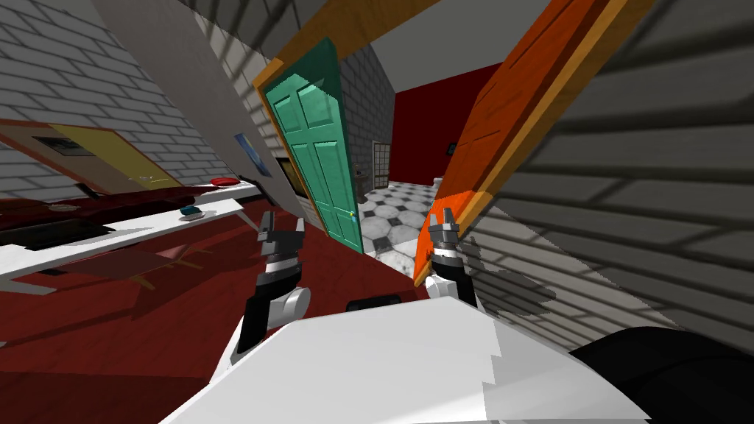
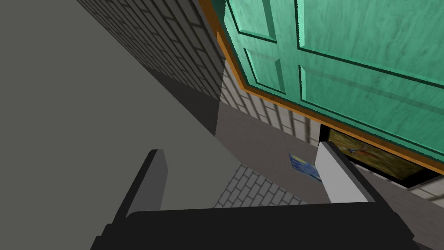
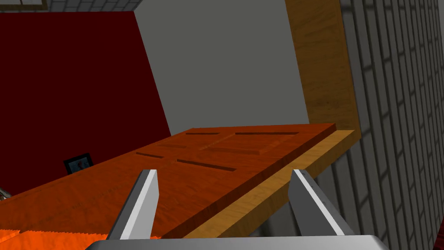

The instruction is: Push the door open

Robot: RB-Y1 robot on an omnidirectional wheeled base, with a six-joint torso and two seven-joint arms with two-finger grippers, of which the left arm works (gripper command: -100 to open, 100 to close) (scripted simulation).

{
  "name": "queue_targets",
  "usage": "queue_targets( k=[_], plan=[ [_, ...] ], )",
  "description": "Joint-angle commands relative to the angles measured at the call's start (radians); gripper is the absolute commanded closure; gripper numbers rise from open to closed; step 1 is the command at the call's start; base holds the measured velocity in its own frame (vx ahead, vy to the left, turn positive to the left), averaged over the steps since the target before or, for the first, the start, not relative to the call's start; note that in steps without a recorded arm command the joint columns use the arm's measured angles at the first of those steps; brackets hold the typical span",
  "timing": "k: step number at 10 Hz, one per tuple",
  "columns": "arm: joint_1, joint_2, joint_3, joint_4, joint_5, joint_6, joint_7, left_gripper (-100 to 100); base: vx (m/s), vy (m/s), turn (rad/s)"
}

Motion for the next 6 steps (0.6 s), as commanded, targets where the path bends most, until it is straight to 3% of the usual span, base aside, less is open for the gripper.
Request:
queue_targets(
  k=[1, 6],
  plan=[
    [-0.005, 0.003, -0.008, 0.032, -0.004, -0.012, -0.003, -100, 0.083, 0.042, -0.058],
    [-0.015, 0.014, -0.037, 0.135, -0.018, -0.043, -0.012, -100, 0.092, 0.047, -0.067]
  ],
)
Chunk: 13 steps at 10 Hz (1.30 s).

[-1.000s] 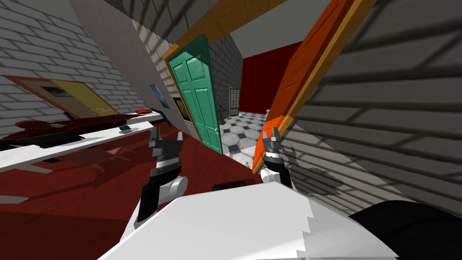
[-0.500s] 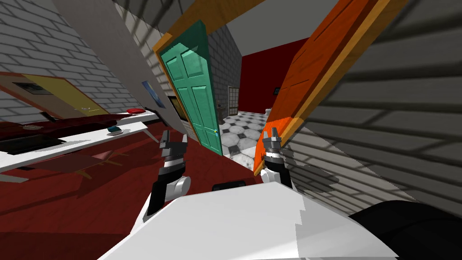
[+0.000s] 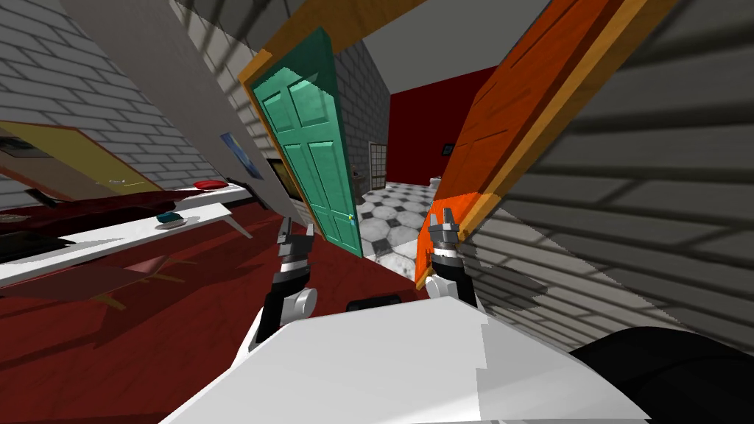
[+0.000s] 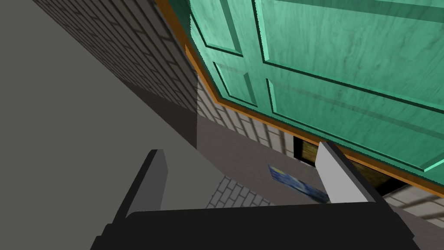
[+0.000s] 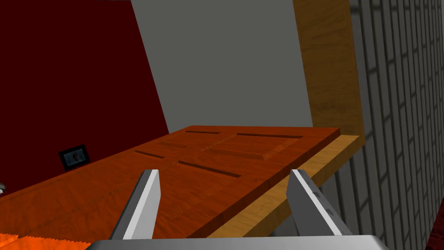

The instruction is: Push the door open

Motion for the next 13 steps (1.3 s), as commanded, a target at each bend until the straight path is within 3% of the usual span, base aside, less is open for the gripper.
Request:
queue_targets(
  k=[1, 5, 6, 11, 12, 13],
  plan=[
    [-0.005, 0.009, -0.004, 0.04, -0.002, -0.012, 0.001, -100, 0.095, 0.076, -0.083],
    [-0.014, 0.018, -0.032, 0.142, -0.015, -0.043, -0.007, -100, 0.087, 0.066, -0.081],
    [-0.014, 0.018, -0.032, 0.142, -0.015, -0.043, -0.007, -100, 0.063, 0.05, -0.037],
    [-0.027, 0.028, -0.071, 0.281, -0.034, -0.087, -0.019, -100, 0.081, 0.075, -0.09],
    [-0.027, 0.028, -0.071, 0.281, -0.034, -0.087, -0.019, -100, 0.057, 0.063, -0.034],
    [-0.029, 0.029, -0.079, 0.31, -0.038, -0.096, -0.021, -100, 0.044, 0.045, -0.059]
  ],
)
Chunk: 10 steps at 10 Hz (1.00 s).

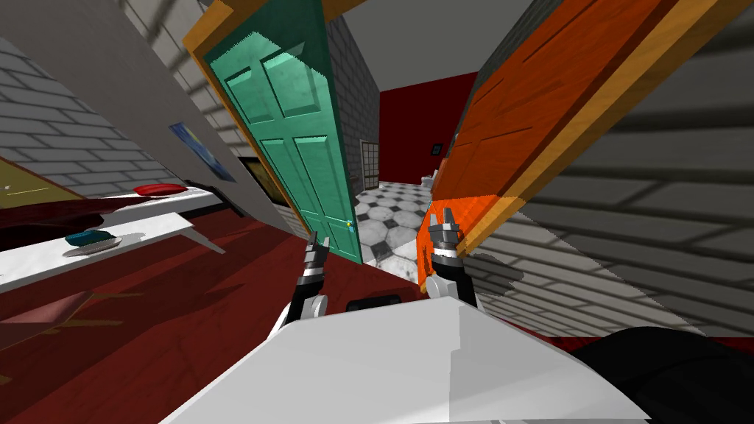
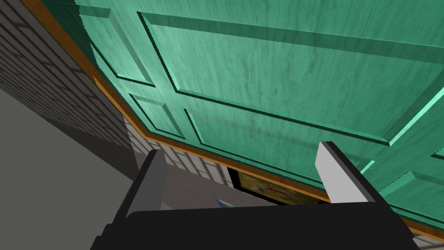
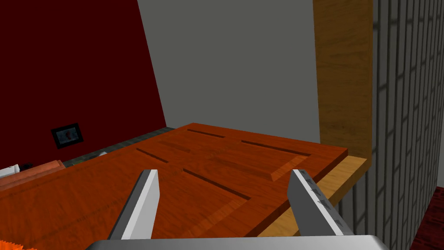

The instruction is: Push the door open

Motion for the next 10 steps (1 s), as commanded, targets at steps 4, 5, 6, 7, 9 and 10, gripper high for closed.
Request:
queue_targets(
  k=[4, 5, 6, 7, 9, 10],
  plan=[
    [-0.012, 0.01, -0.034, 0.132, -0.016, -0.044, -0.009, -100, 0.076, 0.083, -0.097],
    [-0.015, 0.012, -0.042, 0.163, -0.02, -0.053, -0.012, -100, 0.082, 0.08, -0.095],
    [-0.017, 0.013, -0.05, 0.187, -0.024, -0.062, -0.014, -100, 0.083, 0.068, -0.119],
    [-0.017, 0.013, -0.05, 0.192, -0.024, -0.062, -0.014, -100, 0.059, 0.054, -0.029],
    [-0.023, 0.015, -0.066, 0.249, -0.032, -0.08, -0.019, -100, 0.059, 0.073, -0.083],
    [-0.025, 0.016, -0.074, 0.278, -0.036, -0.088, -0.021, -100, 0.075, 0.091, -0.098]
  ],
)
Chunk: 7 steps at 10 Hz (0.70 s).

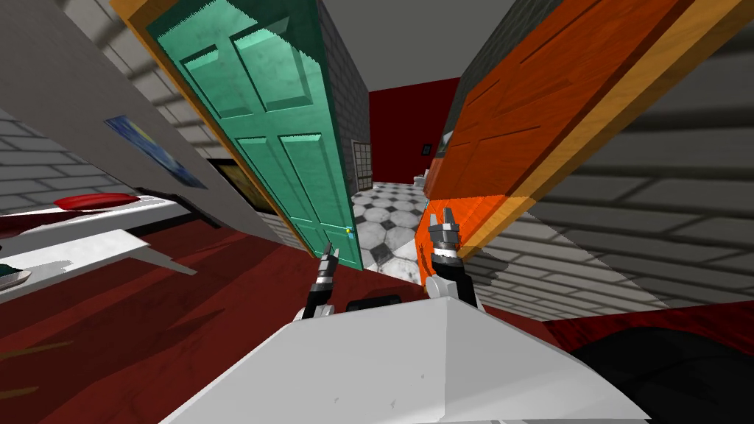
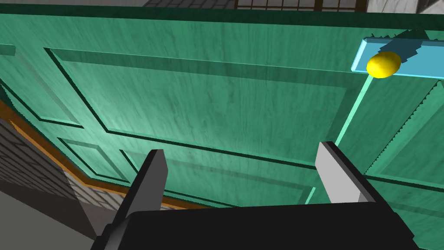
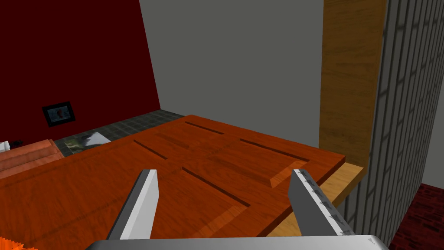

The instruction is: Push the door open

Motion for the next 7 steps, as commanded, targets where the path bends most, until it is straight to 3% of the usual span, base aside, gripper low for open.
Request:
queue_targets(
  k=[1, 7],
  plan=[
    [0.005, 0.003, -0.015, 0.032, -0.007, -0.011, -0.004, -100, 0.076, 0.093, -0.103],
    [-0.009, 0.008, -0.058, 0.189, -0.028, -0.059, -0.017, -100, 0.08, 0.095, -0.082]
  ],
)
